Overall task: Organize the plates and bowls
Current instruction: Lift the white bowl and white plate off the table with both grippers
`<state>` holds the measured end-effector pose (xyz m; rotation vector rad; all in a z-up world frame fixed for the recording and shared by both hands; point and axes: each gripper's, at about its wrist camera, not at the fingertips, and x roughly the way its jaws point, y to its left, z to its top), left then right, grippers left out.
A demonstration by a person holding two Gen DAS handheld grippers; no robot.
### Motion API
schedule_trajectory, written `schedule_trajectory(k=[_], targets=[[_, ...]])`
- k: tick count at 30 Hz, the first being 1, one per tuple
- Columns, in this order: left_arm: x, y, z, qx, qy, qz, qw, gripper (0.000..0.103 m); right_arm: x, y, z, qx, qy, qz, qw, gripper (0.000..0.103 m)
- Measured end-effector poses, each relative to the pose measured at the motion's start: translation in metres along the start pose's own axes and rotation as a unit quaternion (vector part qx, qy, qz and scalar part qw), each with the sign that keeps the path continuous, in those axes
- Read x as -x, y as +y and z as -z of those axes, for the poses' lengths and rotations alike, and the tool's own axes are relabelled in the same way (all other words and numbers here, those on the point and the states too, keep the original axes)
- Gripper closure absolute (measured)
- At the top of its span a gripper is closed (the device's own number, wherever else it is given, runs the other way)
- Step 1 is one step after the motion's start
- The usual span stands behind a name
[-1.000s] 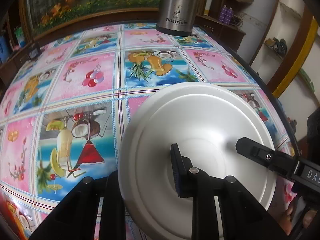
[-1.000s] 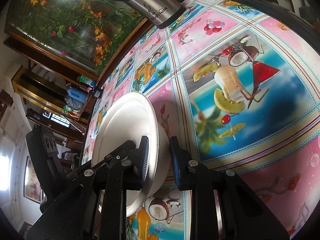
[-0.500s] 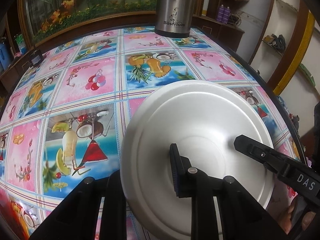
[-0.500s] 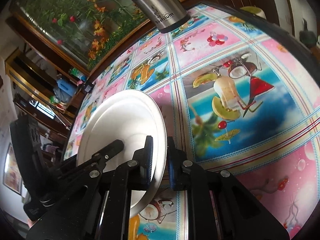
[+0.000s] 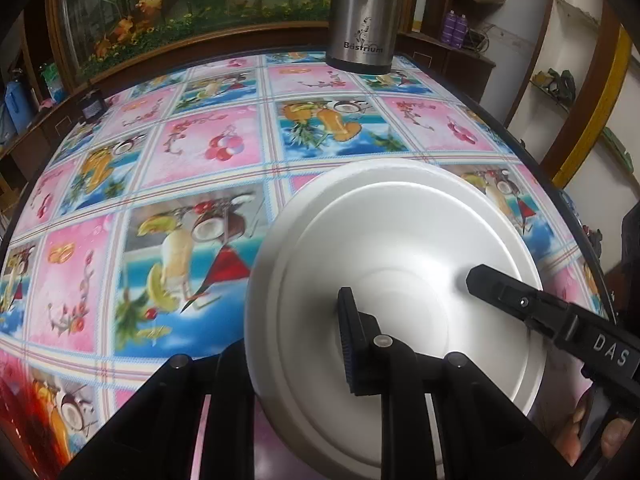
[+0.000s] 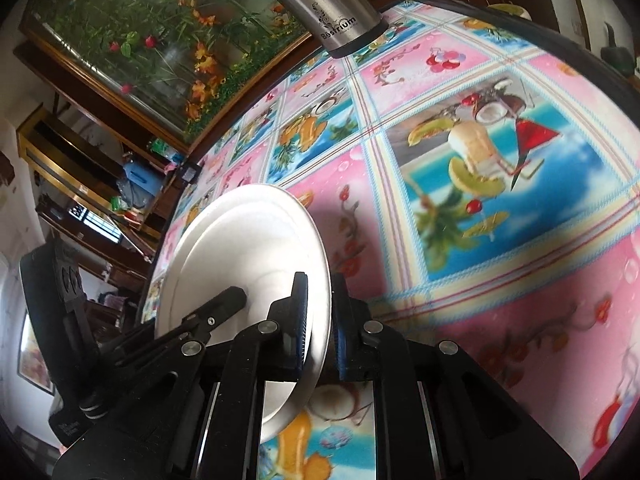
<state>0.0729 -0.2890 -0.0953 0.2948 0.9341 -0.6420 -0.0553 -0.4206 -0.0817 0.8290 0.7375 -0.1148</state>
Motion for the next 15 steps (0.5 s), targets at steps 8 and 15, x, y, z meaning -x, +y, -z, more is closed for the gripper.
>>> schedule_trajectory(k=[8, 15], targets=[[0.012, 0.018, 0.020, 0.011, 0.006, -0.011, 0.9999, 0.084, -0.008, 0.018, 0.018, -0.001, 0.022, -0.010, 1.000, 0.092], [0.014, 0.033, 0.029, 0.031, 0.027, 0.007, 0.9991, 0.083, -0.022, 0.033, 0.027, -0.002, 0.094, -0.003, 0.996, 0.087]])
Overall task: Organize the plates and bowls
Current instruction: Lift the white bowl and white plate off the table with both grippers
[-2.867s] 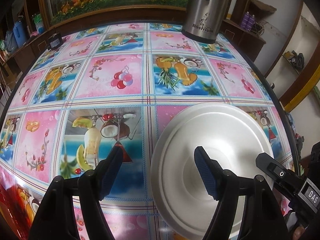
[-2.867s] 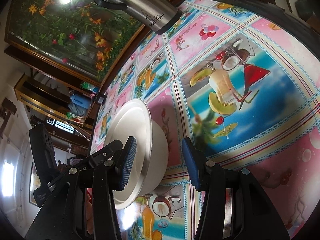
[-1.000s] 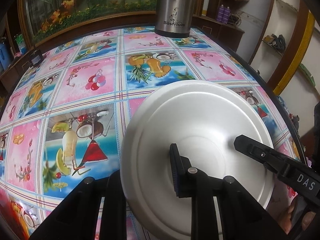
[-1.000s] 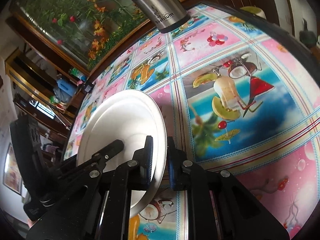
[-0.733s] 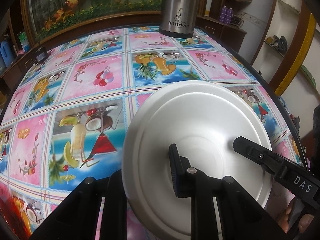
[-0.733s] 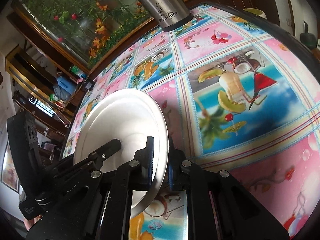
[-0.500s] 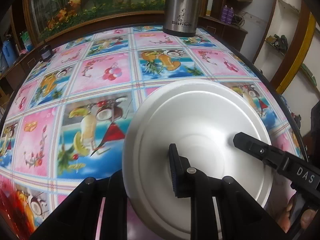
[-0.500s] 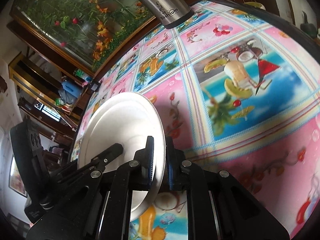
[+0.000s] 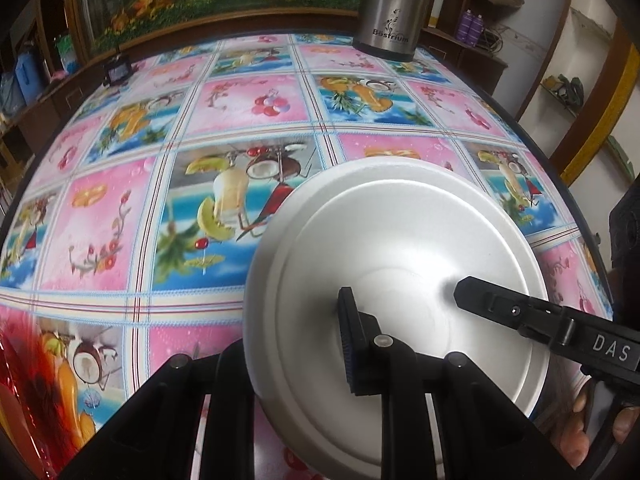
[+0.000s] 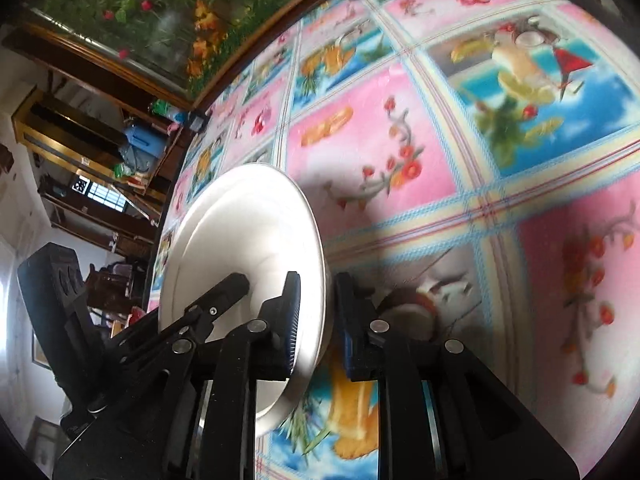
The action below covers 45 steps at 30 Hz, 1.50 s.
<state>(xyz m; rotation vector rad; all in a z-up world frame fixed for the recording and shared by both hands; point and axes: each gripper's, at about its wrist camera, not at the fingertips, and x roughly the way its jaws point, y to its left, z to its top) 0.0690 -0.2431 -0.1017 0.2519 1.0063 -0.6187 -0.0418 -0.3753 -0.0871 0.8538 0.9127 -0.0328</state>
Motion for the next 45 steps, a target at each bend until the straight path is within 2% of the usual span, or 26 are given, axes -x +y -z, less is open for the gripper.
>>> schedule_trajectory(k=[4, 8, 11, 13, 16, 24, 45], targets=[[0.000, 0.002, 0.003, 0.004, 0.004, 0.005, 1.0000, 0.083, -0.001, 0.009, -0.004, 0.000, 0.028, 0.025, 0.999, 0.087], [0.001, 0.006, 0.004, 0.008, 0.005, 0.004, 0.9999, 0.084, 0.006, 0.014, -0.004, -0.001, 0.015, 0.022, 1.000, 0.084], [0.002, 0.009, 0.005, 0.007, 0.004, 0.002, 1.0000, 0.084, 0.010, 0.013, -0.004, -0.015, 0.012, 0.005, 1.000, 0.084], [0.003, 0.010, 0.006, 0.006, 0.004, 0.000, 1.0000, 0.084, 0.012, 0.014, -0.004, -0.015, 0.003, 0.012, 1.000, 0.084], [0.005, 0.010, 0.009, 0.003, 0.004, -0.004, 1.0000, 0.084, 0.012, 0.014, -0.001, -0.022, -0.004, 0.008, 1.000, 0.090], [0.012, 0.022, 0.018, 0.011, 0.002, -0.011, 0.9999, 0.083, 0.012, 0.029, 0.009, 0.009, -0.021, 0.020, 1.000, 0.093], [0.050, 0.044, 0.037, 0.009, -0.036, -0.036, 0.9987, 0.083, 0.012, 0.058, 0.031, 0.025, -0.021, -0.019, 0.999, 0.092]])
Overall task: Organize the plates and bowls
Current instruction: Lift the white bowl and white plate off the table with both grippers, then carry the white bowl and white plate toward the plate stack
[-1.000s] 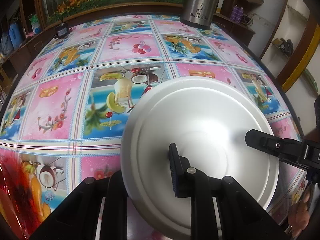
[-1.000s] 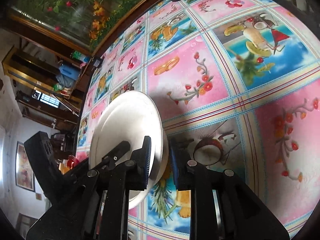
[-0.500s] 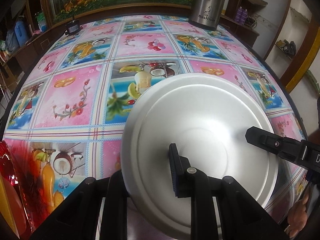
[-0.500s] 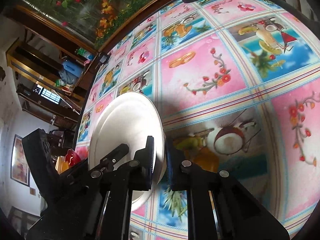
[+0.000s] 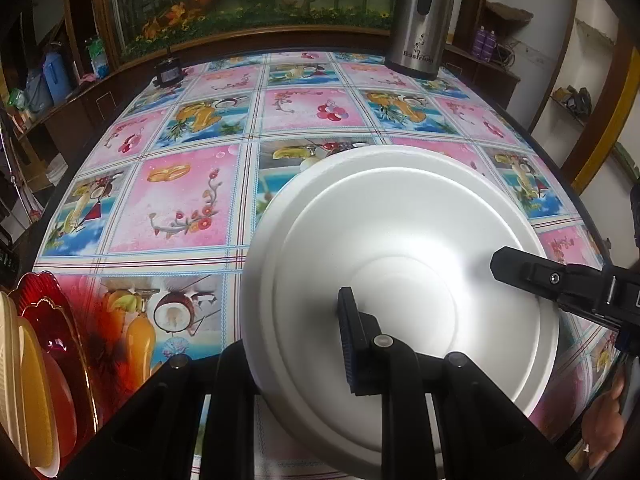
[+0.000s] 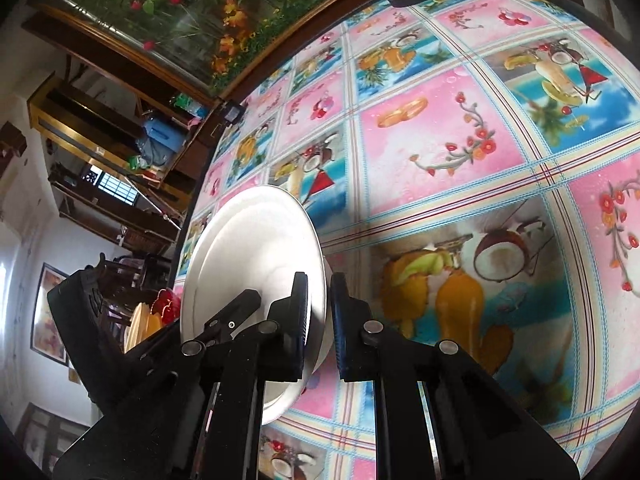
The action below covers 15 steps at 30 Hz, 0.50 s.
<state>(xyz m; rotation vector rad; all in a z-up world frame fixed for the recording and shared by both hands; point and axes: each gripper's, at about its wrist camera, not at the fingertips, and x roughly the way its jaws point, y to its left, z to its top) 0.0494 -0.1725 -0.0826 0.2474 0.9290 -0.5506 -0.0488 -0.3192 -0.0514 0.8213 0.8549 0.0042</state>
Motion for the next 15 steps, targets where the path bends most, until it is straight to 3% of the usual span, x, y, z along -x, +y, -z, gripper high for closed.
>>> schedule_trajectory(k=[15], targets=[[0.012, 0.004, 0.001, 0.004, -0.013, -0.001, 0.9999, 0.083, 0.004, 0.013, 0.001, 0.012, -0.006, -0.005, 1.000, 0.092]])
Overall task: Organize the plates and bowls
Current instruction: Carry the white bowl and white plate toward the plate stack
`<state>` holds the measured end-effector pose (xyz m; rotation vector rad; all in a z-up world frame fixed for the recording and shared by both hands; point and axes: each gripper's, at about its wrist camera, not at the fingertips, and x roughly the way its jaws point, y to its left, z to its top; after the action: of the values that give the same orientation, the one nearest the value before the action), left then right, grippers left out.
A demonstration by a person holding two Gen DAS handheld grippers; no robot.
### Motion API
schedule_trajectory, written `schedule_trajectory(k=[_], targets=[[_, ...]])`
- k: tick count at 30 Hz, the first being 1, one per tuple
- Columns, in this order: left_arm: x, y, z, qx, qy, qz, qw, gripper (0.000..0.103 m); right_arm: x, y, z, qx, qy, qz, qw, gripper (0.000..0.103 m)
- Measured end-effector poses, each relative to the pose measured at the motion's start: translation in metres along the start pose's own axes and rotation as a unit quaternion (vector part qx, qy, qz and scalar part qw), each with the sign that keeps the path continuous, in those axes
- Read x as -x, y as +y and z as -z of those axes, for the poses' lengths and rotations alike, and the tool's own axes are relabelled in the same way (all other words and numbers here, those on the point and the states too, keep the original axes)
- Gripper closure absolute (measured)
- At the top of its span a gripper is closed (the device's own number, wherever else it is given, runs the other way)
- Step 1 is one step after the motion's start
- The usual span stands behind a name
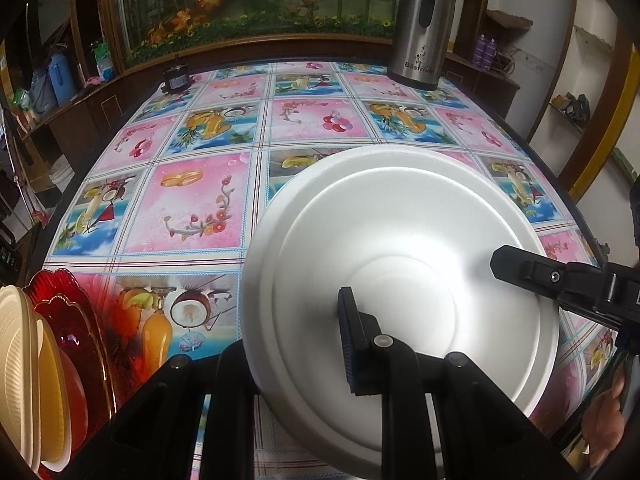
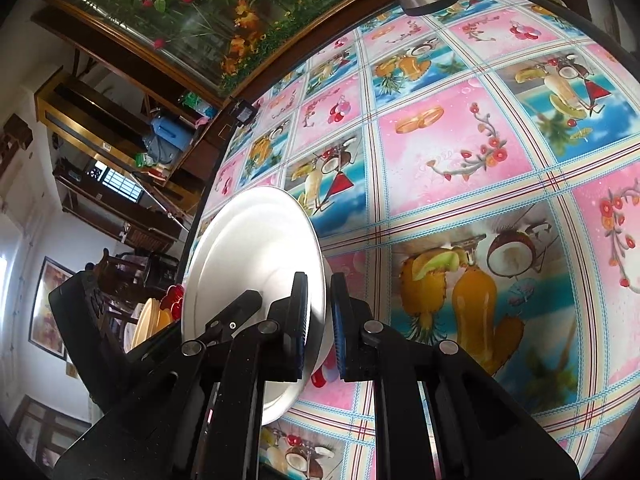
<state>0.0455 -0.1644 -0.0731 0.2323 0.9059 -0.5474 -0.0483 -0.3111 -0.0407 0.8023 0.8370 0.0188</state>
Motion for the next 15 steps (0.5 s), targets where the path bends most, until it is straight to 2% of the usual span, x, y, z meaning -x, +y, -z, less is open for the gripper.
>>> schedule_trajectory(k=[15], targets=[[0.013, 0.008, 0.001, 0.005, -0.014, 0.001, 0.9999, 0.083, 0.007, 0.016, 0.004, 0.014, -0.007, -0.002, 1.000, 0.092]])
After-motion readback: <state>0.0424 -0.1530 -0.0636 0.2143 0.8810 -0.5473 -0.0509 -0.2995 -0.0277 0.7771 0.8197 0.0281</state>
